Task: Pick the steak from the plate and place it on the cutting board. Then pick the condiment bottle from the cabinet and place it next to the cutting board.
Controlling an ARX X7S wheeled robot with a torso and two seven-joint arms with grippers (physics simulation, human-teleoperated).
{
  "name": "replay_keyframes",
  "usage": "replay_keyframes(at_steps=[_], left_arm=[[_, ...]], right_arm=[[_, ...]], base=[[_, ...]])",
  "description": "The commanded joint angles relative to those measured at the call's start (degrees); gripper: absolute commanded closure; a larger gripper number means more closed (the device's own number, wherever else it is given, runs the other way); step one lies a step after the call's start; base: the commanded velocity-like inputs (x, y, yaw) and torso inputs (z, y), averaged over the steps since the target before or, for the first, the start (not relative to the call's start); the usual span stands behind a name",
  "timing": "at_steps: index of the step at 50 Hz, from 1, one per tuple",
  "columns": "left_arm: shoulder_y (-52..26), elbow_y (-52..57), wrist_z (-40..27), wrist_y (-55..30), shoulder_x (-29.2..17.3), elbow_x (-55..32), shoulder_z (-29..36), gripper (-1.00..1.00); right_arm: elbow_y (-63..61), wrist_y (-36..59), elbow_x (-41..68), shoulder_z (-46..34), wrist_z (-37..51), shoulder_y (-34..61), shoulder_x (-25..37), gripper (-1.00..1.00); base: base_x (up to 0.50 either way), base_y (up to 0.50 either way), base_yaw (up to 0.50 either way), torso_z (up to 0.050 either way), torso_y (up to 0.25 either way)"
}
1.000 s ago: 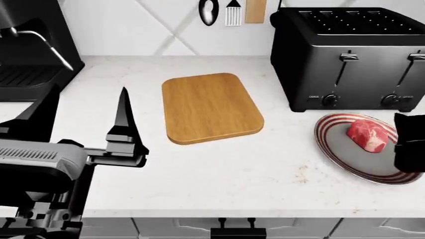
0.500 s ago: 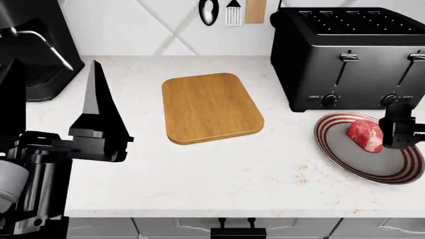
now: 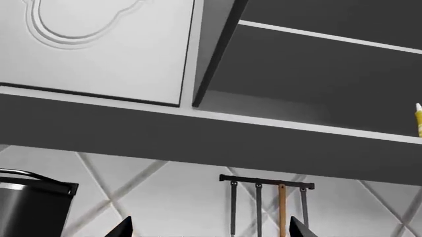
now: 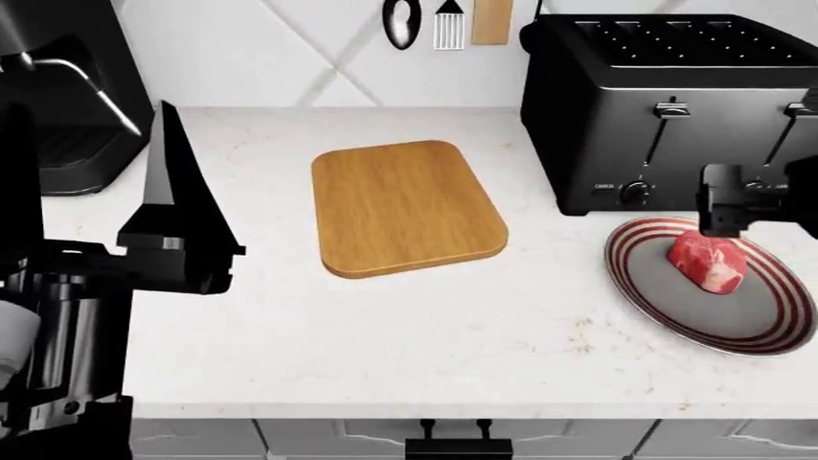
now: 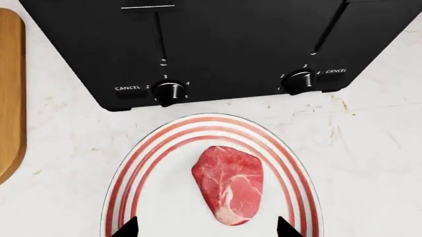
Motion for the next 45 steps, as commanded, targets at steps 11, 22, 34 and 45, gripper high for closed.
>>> replay_keyframes(at_steps=[11, 22, 34, 45], left_arm=[[-0.79, -5.80, 1.20, 3.36, 0.44, 3.14, 2.82, -1.00], [-1.12, -8.52, 1.61, 4.77, 0.84, 4.73, 4.38, -1.00], [-1.35, -9.93, 1.60, 5.34, 0.82, 5.29, 5.13, -1.00], [-1.34, -10.39, 1.46, 5.43, 0.69, 5.06, 5.49, -1.00]], right_arm=[[11.03, -3.43, -6.02, -2.03, -9.60, -6.14, -4.31, -1.00], [16.05, -6.28, -8.14, -2.89, -14.78, -10.11, -6.54, -1.00], [18.45, -8.47, -8.53, -2.95, -17.44, -13.37, -7.05, -1.00], [18.21, -9.59, -8.04, -2.67, -17.30, -15.30, -6.18, -1.00]], base=[[0.00, 0.00, 0.00, 0.000, 0.000], [0.00, 0.00, 0.00, 0.000, 0.000], [0.00, 0.00, 0.00, 0.000, 0.000], [0.00, 0.00, 0.00, 0.000, 0.000]])
